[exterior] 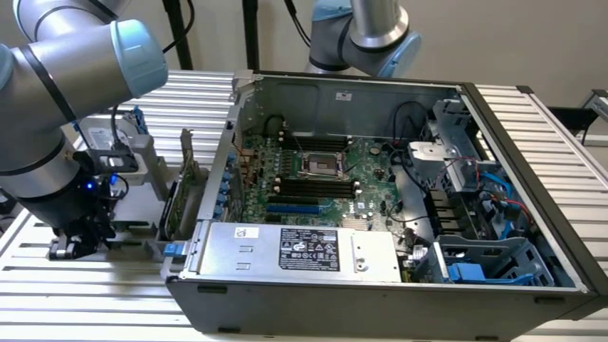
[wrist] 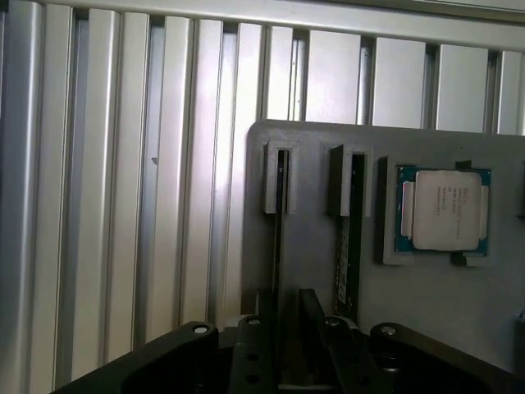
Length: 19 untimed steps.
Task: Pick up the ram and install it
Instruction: 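Pick up the ram and move it above insertion slot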
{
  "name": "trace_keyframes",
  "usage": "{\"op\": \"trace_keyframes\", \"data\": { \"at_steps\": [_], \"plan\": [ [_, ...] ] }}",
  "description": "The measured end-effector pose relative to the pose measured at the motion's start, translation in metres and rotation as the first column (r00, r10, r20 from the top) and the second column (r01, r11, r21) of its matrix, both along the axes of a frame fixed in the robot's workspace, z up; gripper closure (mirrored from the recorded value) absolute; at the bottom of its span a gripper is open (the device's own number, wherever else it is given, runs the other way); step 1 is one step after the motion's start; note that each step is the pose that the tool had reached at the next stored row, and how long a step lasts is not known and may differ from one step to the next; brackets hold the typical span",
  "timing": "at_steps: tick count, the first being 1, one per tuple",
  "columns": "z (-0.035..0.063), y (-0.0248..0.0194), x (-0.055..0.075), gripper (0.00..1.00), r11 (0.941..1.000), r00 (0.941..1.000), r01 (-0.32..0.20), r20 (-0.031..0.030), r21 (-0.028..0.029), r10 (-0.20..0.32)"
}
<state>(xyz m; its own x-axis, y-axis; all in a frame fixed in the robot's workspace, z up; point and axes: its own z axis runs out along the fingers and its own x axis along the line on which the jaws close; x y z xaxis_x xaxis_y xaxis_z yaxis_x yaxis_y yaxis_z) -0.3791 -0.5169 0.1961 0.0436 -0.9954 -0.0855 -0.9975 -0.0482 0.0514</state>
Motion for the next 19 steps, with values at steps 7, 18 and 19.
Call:
{"op": "trace_keyframes", "data": {
  "at_steps": [7, 18, 19],
  "plan": [
    [-0.0001, -0.0005, -0.0001, 0.82, 1.0000, 1.0000, 0.000, -0.0006, 0.0000, 0.000],
    [-0.0001, -0.0006, -0.0002, 0.86, 1.0000, 1.0000, 0.000, -0.0030, -0.0009, 0.000],
    [-0.0002, -0.0006, -0.0001, 0.86, 1.0000, 1.0000, 0.002, -0.0061, -0.0013, -0.002]
  ]
}}
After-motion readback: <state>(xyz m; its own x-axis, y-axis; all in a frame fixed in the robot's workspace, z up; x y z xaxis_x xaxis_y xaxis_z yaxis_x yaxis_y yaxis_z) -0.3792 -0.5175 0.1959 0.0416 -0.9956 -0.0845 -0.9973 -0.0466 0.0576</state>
